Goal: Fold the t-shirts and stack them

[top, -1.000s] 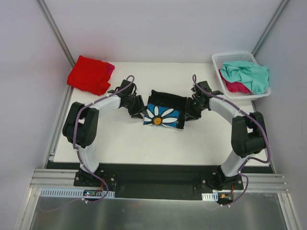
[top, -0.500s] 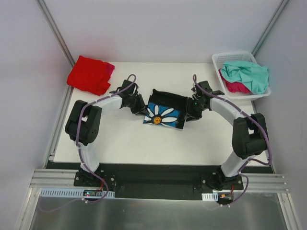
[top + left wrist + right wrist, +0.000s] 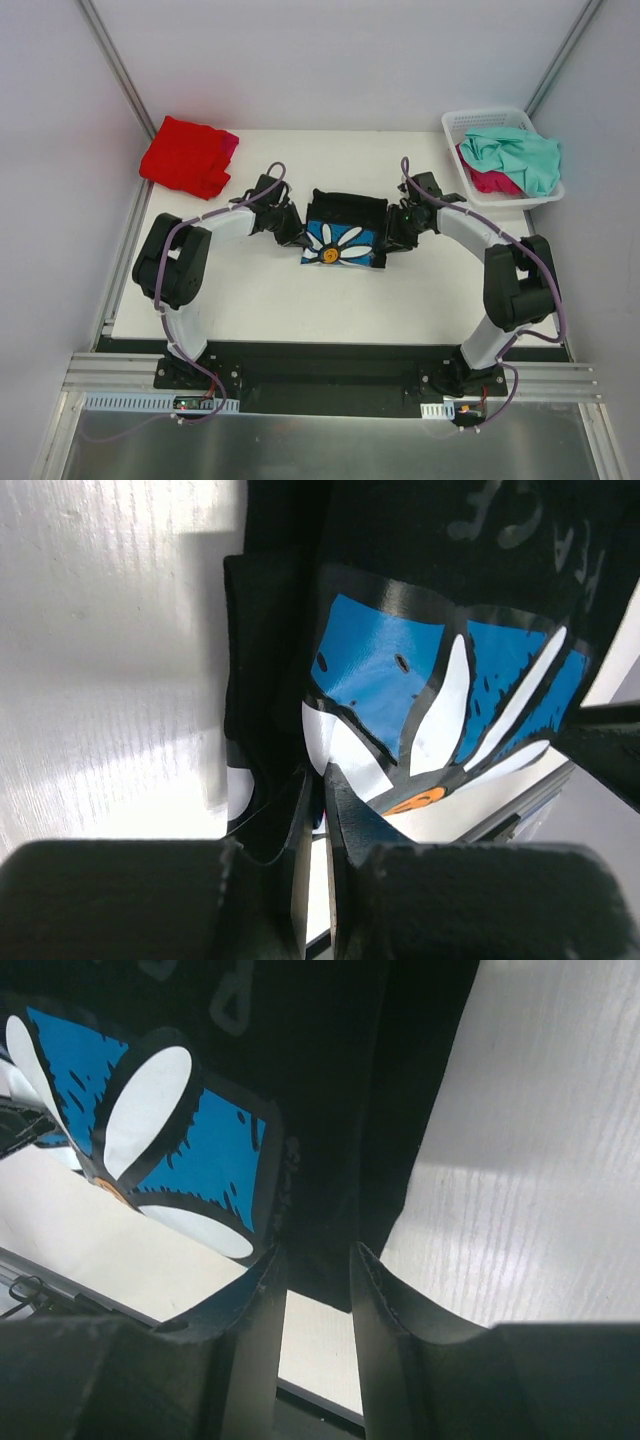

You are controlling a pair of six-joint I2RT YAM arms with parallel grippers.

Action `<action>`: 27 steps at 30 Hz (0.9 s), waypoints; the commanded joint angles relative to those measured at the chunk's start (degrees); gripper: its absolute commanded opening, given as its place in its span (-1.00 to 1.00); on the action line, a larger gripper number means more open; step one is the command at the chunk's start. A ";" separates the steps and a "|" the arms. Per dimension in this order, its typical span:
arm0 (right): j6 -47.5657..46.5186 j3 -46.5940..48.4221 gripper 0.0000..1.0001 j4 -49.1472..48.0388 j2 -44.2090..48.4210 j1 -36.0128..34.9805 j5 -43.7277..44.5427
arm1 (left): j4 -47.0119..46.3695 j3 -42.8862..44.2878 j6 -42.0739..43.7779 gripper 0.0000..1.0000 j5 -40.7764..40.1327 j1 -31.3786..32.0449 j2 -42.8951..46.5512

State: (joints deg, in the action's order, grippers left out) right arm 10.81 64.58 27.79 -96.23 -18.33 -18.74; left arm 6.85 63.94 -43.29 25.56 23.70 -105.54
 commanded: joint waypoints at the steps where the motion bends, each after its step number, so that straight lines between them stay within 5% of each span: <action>1: 1.93 -0.42 -0.30 -5.02 -1.94 -1.01 -3.14 | -0.52 -1.01 -0.57 -0.90 1.42 0.64 4.90; 7: 3.16 -0.15 -0.39 -6.43 -3.01 -2.24 -2.88 | -0.44 -0.31 -0.48 -0.90 1.77 0.64 5.17; 13: 3.43 -0.68 -0.80 -4.42 1.21 -3.03 -2.36 | 0.18 -1.01 -0.31 -0.92 1.51 0.64 6.92; 27: 2.29 -3.13 -0.79 5.43 14.91 -6.81 0.46 | 2.46 -4.18 0.31 -0.90 0.54 1.61 14.30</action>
State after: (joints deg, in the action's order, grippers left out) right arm 13.39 63.51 29.30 -86.28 -23.24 -18.79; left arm 8.25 60.86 -43.31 25.45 24.34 -95.33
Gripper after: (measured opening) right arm 0.101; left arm 0.050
